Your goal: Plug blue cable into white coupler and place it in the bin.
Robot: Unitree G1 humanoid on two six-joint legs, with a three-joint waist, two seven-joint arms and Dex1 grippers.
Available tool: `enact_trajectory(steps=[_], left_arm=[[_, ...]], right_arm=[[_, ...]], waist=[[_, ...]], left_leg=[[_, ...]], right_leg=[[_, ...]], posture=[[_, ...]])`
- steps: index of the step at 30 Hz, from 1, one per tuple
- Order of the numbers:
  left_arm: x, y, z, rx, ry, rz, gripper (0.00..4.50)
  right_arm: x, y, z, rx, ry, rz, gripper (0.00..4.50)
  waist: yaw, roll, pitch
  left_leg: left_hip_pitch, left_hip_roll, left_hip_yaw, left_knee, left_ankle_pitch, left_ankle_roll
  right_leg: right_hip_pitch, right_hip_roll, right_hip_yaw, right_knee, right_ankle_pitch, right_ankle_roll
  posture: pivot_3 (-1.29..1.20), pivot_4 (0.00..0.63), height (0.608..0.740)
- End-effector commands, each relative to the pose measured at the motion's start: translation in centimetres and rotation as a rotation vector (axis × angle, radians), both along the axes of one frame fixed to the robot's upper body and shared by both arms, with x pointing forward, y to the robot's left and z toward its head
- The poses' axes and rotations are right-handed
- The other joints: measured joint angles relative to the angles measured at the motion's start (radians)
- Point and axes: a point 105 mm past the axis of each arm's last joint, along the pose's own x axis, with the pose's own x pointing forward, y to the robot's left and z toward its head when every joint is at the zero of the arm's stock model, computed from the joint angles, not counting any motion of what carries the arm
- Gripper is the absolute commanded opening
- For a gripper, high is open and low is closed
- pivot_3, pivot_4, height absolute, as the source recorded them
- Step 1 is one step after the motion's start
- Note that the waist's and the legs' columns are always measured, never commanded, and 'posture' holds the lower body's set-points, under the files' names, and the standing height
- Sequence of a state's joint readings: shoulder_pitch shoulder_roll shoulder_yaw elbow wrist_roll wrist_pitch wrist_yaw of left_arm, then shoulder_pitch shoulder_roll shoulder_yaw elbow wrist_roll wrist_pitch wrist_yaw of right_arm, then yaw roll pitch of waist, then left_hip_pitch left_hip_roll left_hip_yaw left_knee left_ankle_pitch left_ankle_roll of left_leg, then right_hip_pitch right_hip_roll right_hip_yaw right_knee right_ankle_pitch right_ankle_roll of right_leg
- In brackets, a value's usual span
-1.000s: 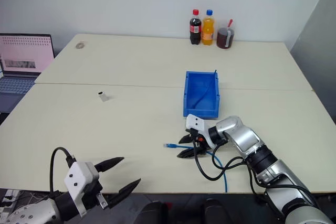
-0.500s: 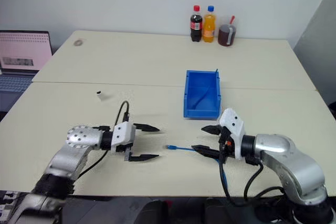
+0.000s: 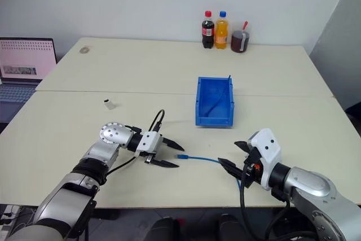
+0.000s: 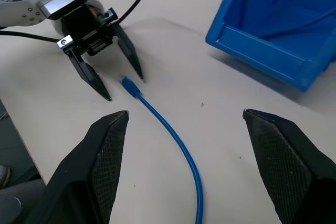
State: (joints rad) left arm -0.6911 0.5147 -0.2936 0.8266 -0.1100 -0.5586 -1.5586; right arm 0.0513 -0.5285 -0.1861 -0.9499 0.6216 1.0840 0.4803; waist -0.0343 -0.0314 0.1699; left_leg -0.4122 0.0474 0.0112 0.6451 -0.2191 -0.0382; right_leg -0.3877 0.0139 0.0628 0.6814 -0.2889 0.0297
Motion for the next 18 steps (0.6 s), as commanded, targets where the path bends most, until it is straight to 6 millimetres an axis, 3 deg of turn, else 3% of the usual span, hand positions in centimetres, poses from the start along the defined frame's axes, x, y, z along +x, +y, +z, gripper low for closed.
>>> enact_trajectory(steps=[1, 9, 16, 18], left_arm=[[0.1, 2.7, -1.8, 0.126, 0.044, 0.086, 1.90], [0.0, 3.1, -2.6, 0.144, 0.093, 0.126, 0.28], [-0.4, 1.2, -2.6, 0.098, 0.114, 0.093, 0.19], [-0.3, 1.1, -1.7, 0.069, 0.234, 0.150, 0.19]], right_arm=[[-0.4, 0.2, 1.0, 0.000, -0.057, -0.001, 3.68], [-0.1, -0.1, 1.1, 0.006, -0.057, -0.007, 3.68], [0.2, -0.1, 1.2, 0.011, -0.058, -0.001, 3.68], [0.2, 0.1, 1.6, 0.029, -0.063, 0.006, 3.68]], waist=[[0.000, 0.000, -0.001], [-0.001, 0.002, -0.010], [0.000, 0.005, -0.013], [0.001, 0.005, -0.013]], left_leg=[[0.001, 0.000, 0.000, 0.000, 0.000, 0.000], [0.003, 0.000, 0.000, -0.001, 0.000, 0.000], [0.003, 0.000, 0.000, -0.001, 0.000, 0.000], [0.003, 0.000, 0.000, -0.001, 0.000, 0.000]], right_leg=[[0.000, 0.000, 0.000, 0.000, 0.000, 0.000], [0.001, 0.001, 0.001, 0.000, 0.001, -0.001], [0.001, 0.001, 0.002, 0.000, 0.000, -0.001], [0.001, 0.000, 0.003, -0.001, 0.000, -0.001]], posture=[[0.00, 0.150, 0.740], [0.00, 0.150, 0.740], [0.00, 0.150, 0.740], [0.00, 0.150, 0.740]])
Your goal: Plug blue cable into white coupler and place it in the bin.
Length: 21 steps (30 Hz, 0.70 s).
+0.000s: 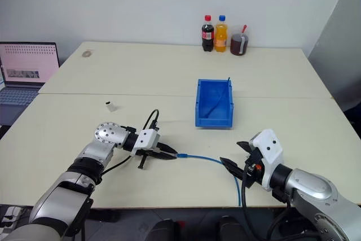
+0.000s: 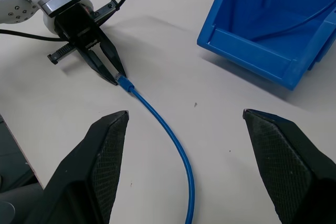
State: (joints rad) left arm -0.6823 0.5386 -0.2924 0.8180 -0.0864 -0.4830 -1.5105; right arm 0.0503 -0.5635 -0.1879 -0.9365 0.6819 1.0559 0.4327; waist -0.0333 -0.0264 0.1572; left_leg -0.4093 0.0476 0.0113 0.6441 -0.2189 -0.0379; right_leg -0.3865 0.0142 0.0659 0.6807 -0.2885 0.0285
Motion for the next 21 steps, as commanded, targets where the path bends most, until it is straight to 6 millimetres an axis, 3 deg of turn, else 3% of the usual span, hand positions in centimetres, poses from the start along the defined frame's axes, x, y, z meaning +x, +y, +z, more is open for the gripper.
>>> enact_trajectory(steps=[1, 7, 12, 16, 21], left_arm=[[-0.8, 0.2, -0.5, 0.019, 0.290, 0.100, 0.19], [-2.4, -2.5, 6.8, -0.174, 0.964, 0.280, 0.19], [-4.3, -4.7, 11.9, -0.319, 1.310, 0.217, 0.19], [-5.9, -5.1, 13.2, -0.360, 1.401, 0.088, 0.19], [-8.3, -5.1, 13.0, -0.328, 1.451, 0.021, 0.19]], right_arm=[[-0.1, 0.5, 1.8, 0.065, -0.056, 0.019, 3.68], [-3.9, 4.1, 5.7, 0.539, 0.145, 0.239, 3.68], [-7.0, 4.7, 4.8, 0.600, 0.410, 0.317, 3.68], [-5.1, 4.0, 3.7, 0.624, 0.435, 0.204, 3.68], [-4.2, 4.4, 5.6, 0.742, 0.446, 0.249, 3.68]], waist=[[0.000, 0.000, 0.000], [-0.010, -0.003, 0.008], [-0.009, -0.008, 0.013], [-0.020, -0.010, 0.015], [-0.024, -0.009, 0.016]], left_leg=[[0.000, 0.000, 0.000, 0.000, 0.000, 0.000], [-0.008, 0.001, -0.005, -0.001, 0.000, 0.000], [-0.011, -0.001, -0.010, -0.001, 0.000, 0.000], [-0.009, -0.001, -0.011, -0.001, 0.000, 0.000], [-0.006, 0.000, -0.012, -0.001, 0.000, 0.000]], right_leg=[[0.000, 0.000, 0.000, 0.000, 0.000, 0.000], [-0.005, 0.000, -0.001, 0.000, -0.002, 0.000], [-0.004, -0.001, -0.005, -0.002, -0.005, 0.001], [-0.004, -0.001, -0.003, -0.001, -0.005, 0.002], [-0.003, -0.001, -0.003, 0.001, -0.004, 0.002]], posture=[[0.00, 0.150, 0.740], [0.00, 0.150, 0.740], [0.00, 0.150, 0.740], [0.00, 0.150, 0.740], [0.00, 0.150, 0.740]])
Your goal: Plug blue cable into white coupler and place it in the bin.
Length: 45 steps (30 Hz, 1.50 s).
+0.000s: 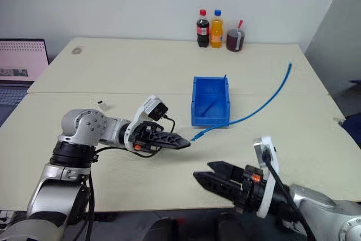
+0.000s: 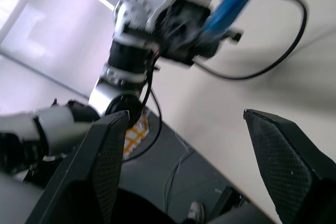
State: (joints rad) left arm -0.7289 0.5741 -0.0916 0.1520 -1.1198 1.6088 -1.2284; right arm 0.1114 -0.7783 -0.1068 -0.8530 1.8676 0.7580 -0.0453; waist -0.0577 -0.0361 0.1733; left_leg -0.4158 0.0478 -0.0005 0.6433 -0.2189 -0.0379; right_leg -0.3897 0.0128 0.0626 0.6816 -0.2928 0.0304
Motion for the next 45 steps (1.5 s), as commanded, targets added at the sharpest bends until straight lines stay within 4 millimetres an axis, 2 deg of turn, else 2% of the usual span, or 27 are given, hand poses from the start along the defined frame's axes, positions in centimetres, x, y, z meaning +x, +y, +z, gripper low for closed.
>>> enact_trajectory(steps=[1, 6, 13, 22, 26, 38, 45], left_arm=[[-1.8, 0.2, 0.8, -0.036, 0.007, -0.053, 0.19], [-2.2, 0.1, 0.8, -0.041, 0.027, -0.035, 0.19], [-2.4, 0.2, 1.0, -0.056, 0.047, -0.017, 0.19], [-2.6, 0.1, 1.1, -0.059, 0.064, 0.008, 0.19], [-2.7, 0.1, 1.1, -0.059, 0.069, 0.018, 0.19], [-2.8, -0.3, 1.1, -0.059, 0.076, 0.026, 0.19], [-2.9, -0.4, 1.0, -0.052, 0.063, 0.034, 0.19]], right_arm=[[0.1, 0.6, 2.1, 0.125, -0.005, 0.032, 3.68], [0.7, 1.1, 2.6, 0.171, -0.002, 0.021, 3.68], [0.5, 2.4, 2.1, 0.154, 0.033, 0.067, 3.68], [1.0, 2.3, 2.2, 0.161, 0.026, 0.073, 3.68], [0.9, 2.3, 2.1, 0.167, 0.032, 0.077, 2.97], [1.0, 2.1, 2.2, 0.184, 0.036, 0.066, 0.28], [1.0, 2.0, 2.2, 0.190, 0.038, 0.061, 0.21]], waist=[[0.002, 0.000, 0.000], [0.019, -0.001, 0.001], [0.026, -0.001, 0.001], [0.028, -0.001, 0.001], [0.028, -0.001, 0.001], [0.028, -0.001, 0.001], [0.028, -0.001, 0.001]], left_leg=[[0.000, 0.001, 0.000, 0.000, 0.000, 0.000], [-0.002, 0.000, 0.000, 0.000, 0.000, 0.000], [-0.002, -0.001, 0.001, 0.001, 0.000, 0.000], [-0.002, -0.001, 0.002, 0.000, 0.000, 0.000], [-0.002, -0.001, 0.002, 0.000, 0.000, 0.000], [-0.002, -0.001, 0.002, 0.000, 0.000, 0.000], [-0.002, -0.001, 0.002, 0.000, 0.000, 0.000]], right_leg=[[0.000, 0.000, 0.001, 0.000, 0.000, 0.000], [0.000, -0.002, 0.000, -0.002, 0.000, 0.000], [0.000, -0.005, 0.001, -0.002, 0.000, 0.001], [0.000, -0.005, 0.001, -0.002, 0.000, 0.001], [0.000, -0.005, 0.001, -0.002, 0.000, 0.001], [0.000, -0.005, 0.001, -0.002, -0.001, 0.001], [0.000, -0.005, 0.001, -0.002, -0.001, 0.000]], posture=[[0.00, 0.150, 0.740], [0.00, 0.150, 0.740], [0.00, 0.150, 0.740], [0.00, 0.150, 0.740], [0.00, 0.150, 0.740], [0.00, 0.150, 0.740], [0.00, 0.150, 0.740]])
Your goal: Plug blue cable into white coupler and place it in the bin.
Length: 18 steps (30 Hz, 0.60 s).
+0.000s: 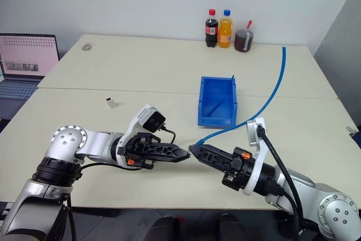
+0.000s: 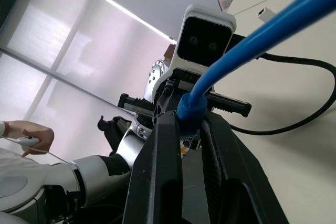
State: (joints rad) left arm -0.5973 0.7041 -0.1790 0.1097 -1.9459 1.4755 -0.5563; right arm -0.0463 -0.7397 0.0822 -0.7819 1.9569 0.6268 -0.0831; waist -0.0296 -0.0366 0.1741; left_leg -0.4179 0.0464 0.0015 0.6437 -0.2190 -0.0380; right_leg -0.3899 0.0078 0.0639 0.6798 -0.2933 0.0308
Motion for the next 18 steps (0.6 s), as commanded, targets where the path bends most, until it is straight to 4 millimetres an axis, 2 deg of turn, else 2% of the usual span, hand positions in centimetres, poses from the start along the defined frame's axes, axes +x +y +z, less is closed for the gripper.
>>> enact_trajectory(steps=[1, 2, 4, 5, 13, 15, 18], left_arm=[[-0.6, -0.3, 0.5, -0.013, -0.035, -0.016, 0.19], [-0.5, -0.3, 0.5, -0.010, -0.046, -0.003, 0.19], [-0.3, -0.3, 0.2, 0.012, -0.107, 0.044, 0.89], [-0.4, 0.0, 0.2, 0.008, -0.114, 0.039, 0.94], [-0.7, 2.1, 0.3, 0.022, -0.143, 0.044, 2.34], [-1.0, 2.6, -0.1, 0.057, -0.171, 0.058, 2.72], [-1.6, 3.8, -2.5, 0.221, -0.341, 0.104, 3.25]], right_arm=[[-0.3, -0.1, 0.7, 0.022, -0.021, 0.004, 0.21], [-0.3, -0.1, 0.7, 0.020, -0.021, 0.006, 0.21], [-0.3, -0.1, 0.5, 0.004, -0.021, 0.007, 0.21], [-0.4, -0.1, 0.5, -0.004, -0.020, 0.010, 0.21], [0.1, -0.5, 0.0, -0.049, -0.041, 0.010, 0.21], [0.6, -0.9, -0.2, -0.063, -0.054, 0.000, 0.21], [1.7, -1.4, -0.7, -0.113, -0.100, -0.011, 0.21]], waist=[[0.000, 0.000, 0.000], [0.000, 0.000, 0.000], [0.000, 0.000, 0.000], [0.000, 0.000, 0.000], [-0.002, 0.000, 0.000], [-0.001, 0.000, 0.000], [-0.006, 0.000, 0.000]], left_leg=[[0.000, 0.000, 0.000, 0.000, 0.000, 0.000], [0.000, 0.000, 0.000, 0.000, 0.000, 0.000], [0.000, 0.000, 0.000, 0.000, 0.000, 0.000], [0.000, 0.000, 0.000, 0.000, 0.000, 0.000], [0.000, -0.001, 0.001, 0.000, 0.000, 0.000], [0.000, 0.000, 0.001, 0.000, 0.000, 0.000], [0.001, 0.000, 0.002, -0.001, 0.000, 0.000]], right_leg=[[0.000, 0.000, 0.000, 0.000, 0.000, 0.000], [0.000, 0.000, 0.000, 0.000, 0.000, 0.000], [0.000, 0.000, 0.000, 0.000, 0.000, 0.000], [0.000, 0.000, 0.000, 0.000, 0.000, 0.000], [0.000, 0.000, 0.000, 0.000, 0.000, 0.000], [0.000, 0.000, 0.001, 0.000, 0.000, -0.001], [-0.001, 0.000, 0.002, -0.001, -0.001, -0.001]], posture=[[0.00, 0.150, 0.740], [0.00, 0.150, 0.740], [0.00, 0.150, 0.740], [0.00, 0.150, 0.740], [0.00, 0.150, 0.740], [0.00, 0.150, 0.740], [0.00, 0.150, 0.740]])
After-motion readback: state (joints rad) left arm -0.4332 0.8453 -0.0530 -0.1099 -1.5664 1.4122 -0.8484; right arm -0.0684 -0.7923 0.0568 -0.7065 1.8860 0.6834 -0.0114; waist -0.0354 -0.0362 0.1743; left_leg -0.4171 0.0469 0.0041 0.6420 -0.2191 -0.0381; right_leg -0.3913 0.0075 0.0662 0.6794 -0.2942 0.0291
